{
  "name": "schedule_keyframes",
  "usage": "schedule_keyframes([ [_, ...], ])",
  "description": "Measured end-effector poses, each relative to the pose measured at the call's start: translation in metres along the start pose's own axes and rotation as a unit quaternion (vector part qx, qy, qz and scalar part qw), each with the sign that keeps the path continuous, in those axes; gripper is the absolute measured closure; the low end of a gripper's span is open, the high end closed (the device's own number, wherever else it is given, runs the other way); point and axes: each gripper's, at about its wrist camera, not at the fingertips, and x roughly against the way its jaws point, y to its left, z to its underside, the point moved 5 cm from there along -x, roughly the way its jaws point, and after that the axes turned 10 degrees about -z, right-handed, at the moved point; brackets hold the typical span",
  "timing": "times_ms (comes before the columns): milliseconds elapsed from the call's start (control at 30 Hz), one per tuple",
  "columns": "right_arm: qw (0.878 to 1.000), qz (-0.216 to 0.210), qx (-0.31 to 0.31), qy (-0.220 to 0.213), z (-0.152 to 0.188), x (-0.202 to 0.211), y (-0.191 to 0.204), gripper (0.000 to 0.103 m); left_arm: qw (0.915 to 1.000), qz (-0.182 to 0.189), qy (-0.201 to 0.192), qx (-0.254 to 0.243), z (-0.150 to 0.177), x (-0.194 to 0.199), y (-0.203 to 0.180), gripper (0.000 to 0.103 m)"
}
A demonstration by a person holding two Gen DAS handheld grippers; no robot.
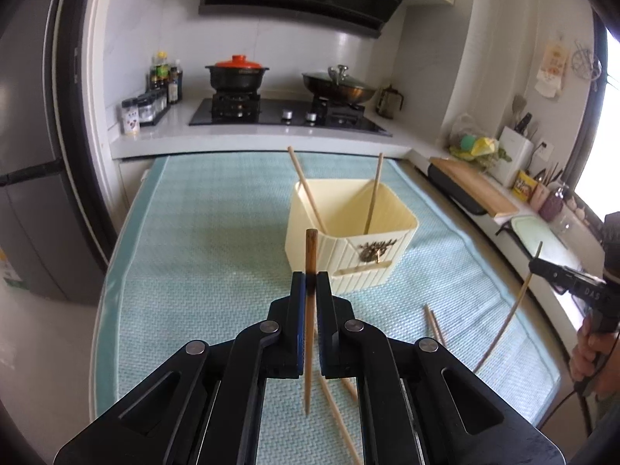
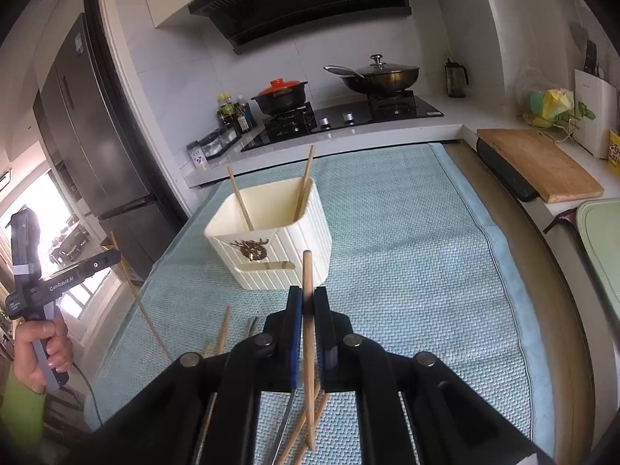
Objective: Organize utensils
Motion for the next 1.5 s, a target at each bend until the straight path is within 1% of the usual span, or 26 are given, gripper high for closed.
schedule_keyframes([
  [133,0.999,0.001,0.025,-0.025,-0.01,0.02,0.017,0.097,0.9997,0.004,-0.023,0.006,-0.002,0.025,-0.004,0.1],
  [300,0.998,0.001,0.046,-0.053,-0.024,0.036,0.033,0.097,0.9992,0.011,-0.039,0.008,-0.006,0.039,-0.006,0.1],
  [700,0.995,-0.002,0.073,-0.07,-0.046,0.047,0.051,0.097,0.9978,0.028,-0.06,0.007,-0.016,0.06,-0.01,0.103],
  [833,0.994,-0.005,0.078,-0.074,-0.047,0.049,0.055,0.097,0.9984,0.027,-0.051,0.003,-0.013,0.055,-0.009,0.103],
  [900,0.994,-0.007,0.079,-0.075,-0.047,0.05,0.056,0.097,0.9989,0.031,-0.034,0.0,-0.009,0.048,-0.009,0.102],
  [967,0.994,-0.009,0.079,-0.075,-0.046,0.051,0.057,0.097,0.9996,0.024,-0.012,-0.007,-0.003,0.037,-0.008,0.099],
  [1000,0.994,-0.01,0.079,-0.074,-0.045,0.051,0.057,0.097,0.9997,0.022,0.003,-0.012,0.001,0.028,-0.008,0.089],
  [1033,0.994,-0.011,0.078,-0.073,-0.044,0.051,0.057,0.097,0.9996,0.019,0.018,-0.012,0.005,0.017,-0.006,0.074],
  [1100,0.994,-0.013,0.076,-0.071,-0.043,0.051,0.055,0.097,0.9987,0.011,0.048,-0.011,0.012,-0.009,-0.002,0.056],
  [1133,0.995,-0.013,0.075,-0.07,-0.043,0.051,0.054,0.097,0.9978,0.007,0.065,-0.013,0.015,-0.025,-0.001,0.052],
  [1233,0.995,-0.013,0.075,-0.067,-0.042,0.051,0.054,0.097,0.9927,-0.011,0.116,-0.031,0.024,-0.075,-0.003,0.052],
  [1333,0.995,-0.013,0.072,-0.066,-0.041,0.052,0.052,0.097,0.984,-0.036,0.163,-0.063,0.036,-0.125,-0.01,0.053],
  [1400,0.995,-0.012,0.069,-0.064,-0.04,0.053,0.05,0.097,0.9775,-0.06,0.184,-0.084,0.044,-0.153,-0.015,0.054],
  [1500,0.996,-0.01,0.064,-0.06,-0.037,0.053,0.044,0.097,0.9699,-0.083,0.206,-0.099,0.055,-0.182,-0.021,0.06],
])
